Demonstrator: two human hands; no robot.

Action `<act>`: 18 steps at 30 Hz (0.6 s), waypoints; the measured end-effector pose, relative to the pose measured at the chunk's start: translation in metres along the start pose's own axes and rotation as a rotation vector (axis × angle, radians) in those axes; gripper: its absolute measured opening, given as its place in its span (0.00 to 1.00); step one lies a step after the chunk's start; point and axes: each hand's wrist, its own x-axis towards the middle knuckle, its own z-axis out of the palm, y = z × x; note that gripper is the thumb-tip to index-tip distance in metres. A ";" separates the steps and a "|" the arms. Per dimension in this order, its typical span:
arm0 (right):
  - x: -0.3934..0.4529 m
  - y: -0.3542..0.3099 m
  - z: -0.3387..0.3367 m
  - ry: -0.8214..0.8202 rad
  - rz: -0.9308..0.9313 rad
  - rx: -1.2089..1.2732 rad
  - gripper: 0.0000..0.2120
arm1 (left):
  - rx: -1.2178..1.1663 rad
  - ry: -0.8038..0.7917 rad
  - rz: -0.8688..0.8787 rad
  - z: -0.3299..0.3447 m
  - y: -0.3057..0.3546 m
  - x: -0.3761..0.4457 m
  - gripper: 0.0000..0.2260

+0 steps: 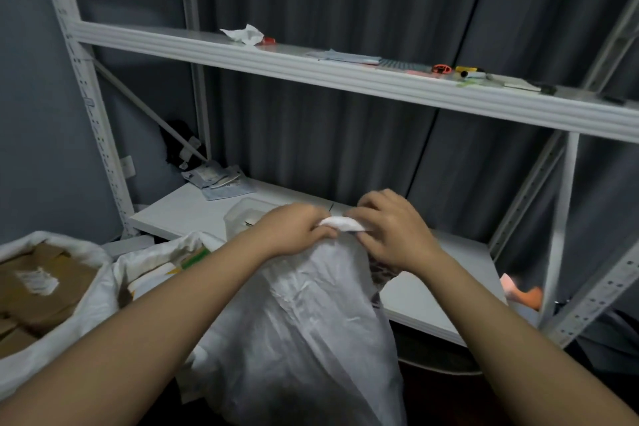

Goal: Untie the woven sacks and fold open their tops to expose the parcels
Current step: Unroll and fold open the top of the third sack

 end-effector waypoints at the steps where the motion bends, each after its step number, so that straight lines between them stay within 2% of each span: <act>1: -0.003 0.003 -0.007 -0.105 0.113 0.137 0.14 | 0.147 0.068 0.001 0.000 0.001 -0.001 0.13; 2: -0.008 0.008 -0.011 -0.212 0.214 0.244 0.14 | 0.279 0.113 -0.004 0.003 0.001 -0.002 0.14; 3: -0.013 0.012 -0.011 -0.252 0.236 0.257 0.11 | 0.350 0.140 -0.009 0.006 0.001 -0.005 0.15; 5: -0.021 0.015 -0.009 -0.142 0.168 0.059 0.04 | 0.336 0.091 -0.001 0.011 0.007 -0.008 0.17; 8: -0.024 0.008 0.008 0.065 -0.007 -0.197 0.10 | 0.002 -0.128 -0.106 0.013 0.024 -0.002 0.24; 10: -0.022 0.008 0.016 0.062 -0.032 -0.176 0.12 | 0.032 -0.115 -0.114 0.017 0.029 0.005 0.20; 12: -0.028 0.009 0.009 0.027 0.192 0.005 0.18 | 0.151 0.030 -0.101 0.020 0.029 0.007 0.16; 14: -0.047 0.010 0.004 0.045 0.580 0.284 0.22 | 0.212 0.093 -0.088 0.025 0.027 0.005 0.16; 17: -0.068 0.013 0.011 0.228 1.105 0.569 0.13 | 0.272 0.107 -0.058 0.028 0.032 0.000 0.16; 18: -0.069 0.011 0.012 0.222 1.234 0.668 0.15 | 0.296 0.111 -0.042 0.029 0.035 -0.001 0.16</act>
